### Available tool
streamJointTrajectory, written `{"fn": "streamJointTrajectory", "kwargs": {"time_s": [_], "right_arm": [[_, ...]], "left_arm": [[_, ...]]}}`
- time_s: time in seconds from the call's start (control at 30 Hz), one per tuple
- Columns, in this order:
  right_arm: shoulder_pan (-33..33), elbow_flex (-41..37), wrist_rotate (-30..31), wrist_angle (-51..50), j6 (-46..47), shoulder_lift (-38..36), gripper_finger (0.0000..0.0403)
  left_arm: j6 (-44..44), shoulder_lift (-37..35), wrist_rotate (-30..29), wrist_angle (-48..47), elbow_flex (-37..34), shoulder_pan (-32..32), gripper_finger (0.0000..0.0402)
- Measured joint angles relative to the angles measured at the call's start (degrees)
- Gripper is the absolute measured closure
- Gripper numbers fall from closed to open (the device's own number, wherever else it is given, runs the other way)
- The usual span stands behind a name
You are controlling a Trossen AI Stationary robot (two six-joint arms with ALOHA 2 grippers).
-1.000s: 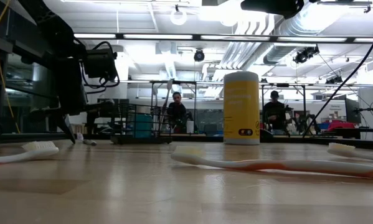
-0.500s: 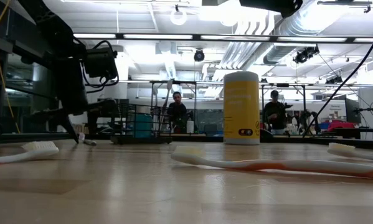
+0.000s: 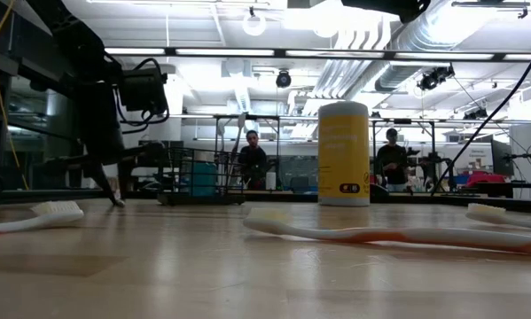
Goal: Pick & Place toothbrushing station
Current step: Put the purple toothbrush into the right section of the wire organizer
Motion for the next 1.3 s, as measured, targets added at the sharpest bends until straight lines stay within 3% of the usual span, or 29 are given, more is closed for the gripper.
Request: {"fn": "streamJointTrajectory", "kwargs": {"time_s": [0.23, 0.73, 1.0, 1.3], "right_arm": [[0.0, 0.0, 0.0, 0.0, 0.0, 0.0, 0.0151], [0.0, 0.0, 0.0, 0.0, 0.0, 0.0, 0.0151], [0.0, 0.0, 0.0, 0.0, 0.0, 0.0, 0.0151], [0.0, 0.0, 0.0, -0.1, 0.0, 0.0, 0.0151]], "left_arm": [[0.4, -0.1, 0.8, -0.5, 0.1, -0.8, 0.0385], [8.6, 0.0, 3.1, -0.7, 0.0, 0.3, 0.0374], [10.8, -0.1, 5.0, -0.9, 0.0, 0.3, 0.0395], [11.0, -0.1, -1.7, -0.9, 0.0, -2.3, 0.0398]]}}
